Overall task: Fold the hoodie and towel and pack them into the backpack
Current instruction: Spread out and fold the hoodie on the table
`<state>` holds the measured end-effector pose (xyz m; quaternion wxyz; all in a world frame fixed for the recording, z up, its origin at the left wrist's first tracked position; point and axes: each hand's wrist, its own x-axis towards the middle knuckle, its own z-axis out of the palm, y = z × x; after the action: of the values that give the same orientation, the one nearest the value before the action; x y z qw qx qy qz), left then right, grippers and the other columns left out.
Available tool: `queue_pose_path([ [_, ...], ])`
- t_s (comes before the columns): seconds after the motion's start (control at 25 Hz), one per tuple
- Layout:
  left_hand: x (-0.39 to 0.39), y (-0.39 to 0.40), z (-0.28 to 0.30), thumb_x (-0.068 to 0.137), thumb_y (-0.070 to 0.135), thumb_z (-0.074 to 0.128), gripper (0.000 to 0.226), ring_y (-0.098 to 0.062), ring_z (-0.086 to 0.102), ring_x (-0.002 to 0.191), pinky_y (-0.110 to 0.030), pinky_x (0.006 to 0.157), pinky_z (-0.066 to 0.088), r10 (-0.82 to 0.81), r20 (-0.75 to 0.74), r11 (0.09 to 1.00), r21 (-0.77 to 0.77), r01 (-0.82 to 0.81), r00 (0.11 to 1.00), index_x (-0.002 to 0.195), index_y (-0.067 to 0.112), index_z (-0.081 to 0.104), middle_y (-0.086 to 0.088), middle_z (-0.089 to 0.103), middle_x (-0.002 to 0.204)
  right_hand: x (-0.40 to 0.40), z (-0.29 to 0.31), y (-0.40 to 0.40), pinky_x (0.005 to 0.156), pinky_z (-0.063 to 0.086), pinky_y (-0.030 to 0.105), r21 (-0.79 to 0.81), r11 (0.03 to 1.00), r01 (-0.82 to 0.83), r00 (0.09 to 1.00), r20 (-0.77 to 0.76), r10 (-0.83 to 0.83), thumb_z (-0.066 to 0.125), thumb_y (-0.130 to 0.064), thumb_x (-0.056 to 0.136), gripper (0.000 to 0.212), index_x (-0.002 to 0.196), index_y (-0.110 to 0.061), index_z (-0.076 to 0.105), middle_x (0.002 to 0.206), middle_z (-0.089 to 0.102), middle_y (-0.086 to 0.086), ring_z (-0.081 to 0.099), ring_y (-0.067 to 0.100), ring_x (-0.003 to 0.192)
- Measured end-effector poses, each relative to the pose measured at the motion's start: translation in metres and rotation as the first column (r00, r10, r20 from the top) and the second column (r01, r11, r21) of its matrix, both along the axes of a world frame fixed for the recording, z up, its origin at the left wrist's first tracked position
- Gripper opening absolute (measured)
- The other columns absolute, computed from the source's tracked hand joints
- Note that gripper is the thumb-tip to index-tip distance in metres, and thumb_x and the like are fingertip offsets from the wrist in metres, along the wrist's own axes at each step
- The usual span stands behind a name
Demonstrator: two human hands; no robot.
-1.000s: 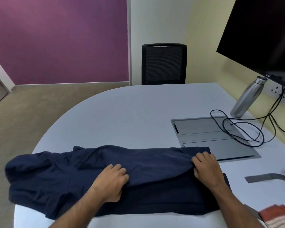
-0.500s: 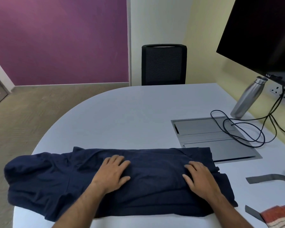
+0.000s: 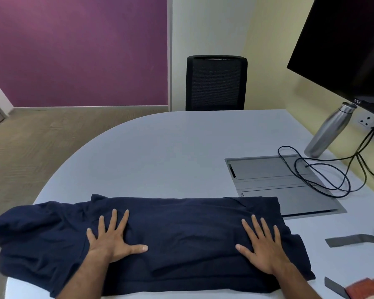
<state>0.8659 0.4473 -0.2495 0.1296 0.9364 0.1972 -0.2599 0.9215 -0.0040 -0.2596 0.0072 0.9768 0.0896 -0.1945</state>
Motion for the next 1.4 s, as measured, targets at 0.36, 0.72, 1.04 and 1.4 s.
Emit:
queue_pose_path([
  [0.36,0.000,-0.017,0.000,0.060,0.102,0.035,0.124,-0.021,-0.021,0.152,-0.057,0.120,-0.012,-0.173,0.290,0.985,0.034,0.171,0.941,0.156,0.040,-0.013,0.006,-0.016,0.167,0.000,0.020,-0.015,0.120,-0.014,0.041,0.286,0.955,0.074,0.980,0.155,-0.123,0.004,-0.094,0.068,0.111,0.158,-0.029,0.007,0.166,0.003,-0.004,-0.008,0.013,0.152],
  [0.72,-0.039,0.043,0.031,0.084,0.056,0.066,0.062,-0.024,0.052,0.125,-0.046,0.104,0.043,0.204,0.689,0.973,-0.066,-0.220,0.696,0.132,0.019,0.058,0.002,0.063,0.130,0.019,0.051,0.107,0.114,0.031,0.028,0.419,0.900,-0.122,0.984,0.168,0.055,0.049,-0.058,0.092,0.064,0.147,-0.025,0.041,0.149,0.045,-0.006,0.037,0.011,0.139],
  [1.04,-0.098,0.164,0.021,0.084,0.036,0.075,0.040,-0.031,0.060,0.107,-0.050,0.091,0.050,0.828,0.538,0.476,-0.524,-0.706,0.158,0.114,0.016,0.057,-0.005,0.064,0.111,0.032,0.080,0.365,0.091,0.050,0.037,0.551,0.736,-0.394,0.918,0.192,0.348,0.053,-0.039,0.094,0.033,0.120,-0.022,0.063,0.119,0.066,-0.006,0.057,0.016,0.112],
  [1.4,-0.095,0.206,-0.011,0.079,0.044,0.081,0.031,-0.020,0.063,0.084,-0.034,0.075,0.046,0.914,0.396,0.325,-0.595,-0.735,0.083,0.093,0.022,0.064,0.006,0.067,0.086,0.037,0.050,0.557,0.097,0.047,0.038,0.494,0.753,-0.434,0.892,0.116,0.438,0.051,-0.033,0.099,0.042,0.138,-0.017,0.050,0.134,0.059,0.004,0.056,0.025,0.121],
])
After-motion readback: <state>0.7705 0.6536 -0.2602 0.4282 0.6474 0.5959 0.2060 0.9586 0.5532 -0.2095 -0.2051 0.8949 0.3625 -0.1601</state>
